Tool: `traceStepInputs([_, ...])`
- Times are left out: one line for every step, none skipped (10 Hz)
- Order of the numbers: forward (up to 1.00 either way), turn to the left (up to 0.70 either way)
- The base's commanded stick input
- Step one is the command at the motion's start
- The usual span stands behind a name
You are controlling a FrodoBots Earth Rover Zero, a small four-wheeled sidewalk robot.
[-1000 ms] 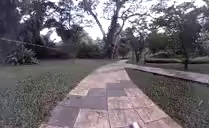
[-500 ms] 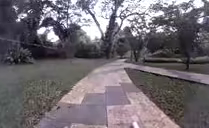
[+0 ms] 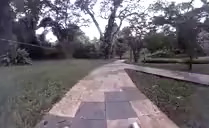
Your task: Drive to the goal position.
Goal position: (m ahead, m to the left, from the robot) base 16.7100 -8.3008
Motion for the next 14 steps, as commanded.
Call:
traceStepInputs([0.70, -0.10])
traceStepInputs([0.70, -0.13])
traceStepInputs([0.70, -0.13])
traceStepInputs([0.70, -0.13])
traceStepInputs([0.70, -0.13])
traceStepInputs([0.70, -0.13])
traceStepInputs([0.70, -0.13])
traceStepInputs([0.70, -0.13])
traceStepInputs([0.70, -0.13])
traceStepInputs([0.70, -0.13])
traceStepInputs([0.70, -0.13])
traceStepInputs([0.70, -0.13])
traceStepInputs([0.70, -0.13])
traceStepInputs([0.70, -0.13])
